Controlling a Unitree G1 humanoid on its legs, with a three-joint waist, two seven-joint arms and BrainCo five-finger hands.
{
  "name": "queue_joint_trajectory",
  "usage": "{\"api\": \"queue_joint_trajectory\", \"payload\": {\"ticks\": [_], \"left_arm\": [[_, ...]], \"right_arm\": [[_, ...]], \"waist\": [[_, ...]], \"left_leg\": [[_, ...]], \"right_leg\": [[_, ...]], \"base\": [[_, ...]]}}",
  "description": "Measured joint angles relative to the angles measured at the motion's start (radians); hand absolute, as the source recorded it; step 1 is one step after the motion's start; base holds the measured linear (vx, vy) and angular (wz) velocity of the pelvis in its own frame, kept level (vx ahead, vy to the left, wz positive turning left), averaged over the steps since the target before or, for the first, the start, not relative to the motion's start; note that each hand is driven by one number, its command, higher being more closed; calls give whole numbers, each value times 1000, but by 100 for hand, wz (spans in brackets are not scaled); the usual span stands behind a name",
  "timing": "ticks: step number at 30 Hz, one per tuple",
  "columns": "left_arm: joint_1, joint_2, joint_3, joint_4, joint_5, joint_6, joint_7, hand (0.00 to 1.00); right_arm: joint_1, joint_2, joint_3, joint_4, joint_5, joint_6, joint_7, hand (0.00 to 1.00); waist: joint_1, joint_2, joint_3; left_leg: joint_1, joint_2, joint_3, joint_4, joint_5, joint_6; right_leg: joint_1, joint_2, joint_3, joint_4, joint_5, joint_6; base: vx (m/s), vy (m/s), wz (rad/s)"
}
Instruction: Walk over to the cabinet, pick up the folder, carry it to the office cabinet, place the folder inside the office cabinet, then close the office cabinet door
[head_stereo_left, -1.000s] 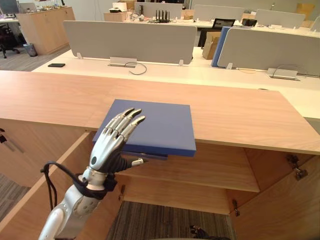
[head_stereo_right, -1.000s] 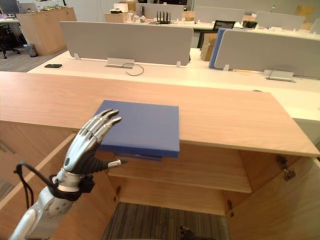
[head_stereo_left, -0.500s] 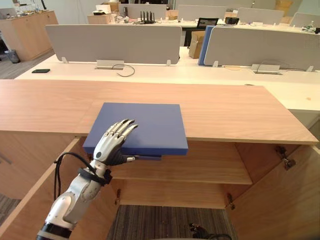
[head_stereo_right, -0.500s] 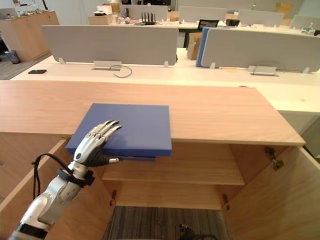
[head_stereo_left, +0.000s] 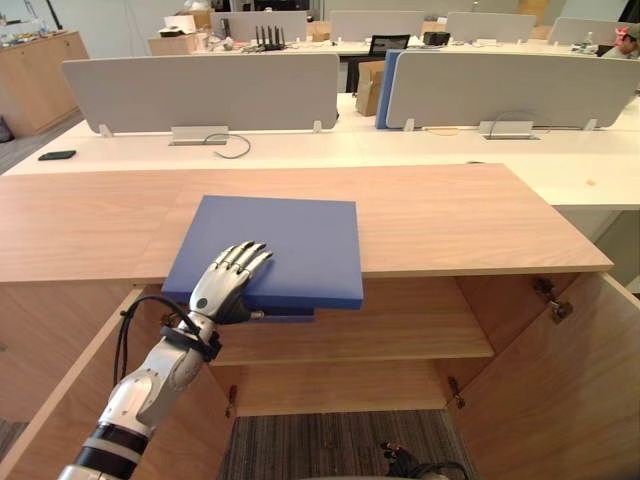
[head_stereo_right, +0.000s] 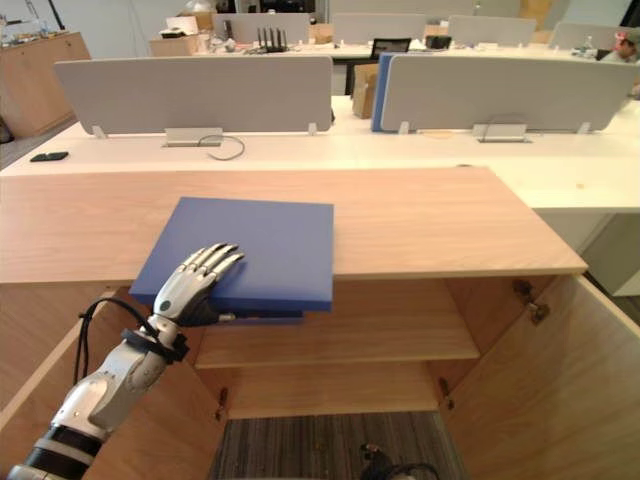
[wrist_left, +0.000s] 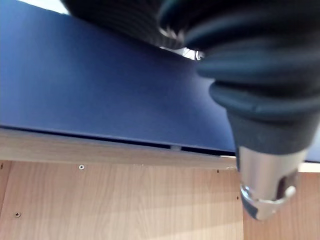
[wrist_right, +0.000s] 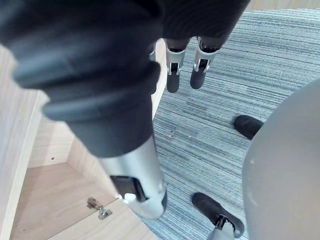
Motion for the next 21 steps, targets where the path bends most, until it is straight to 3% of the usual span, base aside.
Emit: {"api": "queue_joint_trajectory", "payload": {"ticks": [3,4,14,21], "left_arm": [[-16,3,-17,12,13,4,5,0],[-19,5,-21,13,16,5,6,100],[-90,12,-48,41,78,29,102,100],[-103,11,-48,61,96,48,128,100]], "right_arm": [[-4,0,1,0,-4,0,0,0],[-5,0,1,0,-7,0,0,0],[-11,0,2,0,-34,-1,-1,0],[-14,0,1,0,-34,-1,-4,0]], "waist": [[-9,1,0],[-9,1,0],[-21,2,-4],[-32,2,-4]], "left_leg": [[-1,0,3,-6,6,1],[-1,0,5,-6,6,1],[-1,0,19,-10,8,2],[-1,0,20,-10,8,3]], "right_leg": [[-6,0,5,0,5,1],[-7,0,7,0,6,2],[-19,0,23,-5,12,8],[-20,0,24,-4,13,9]], "base": [[-47,16,-4],[-32,17,-10],[-6,11,-4],[0,0,0]]}}
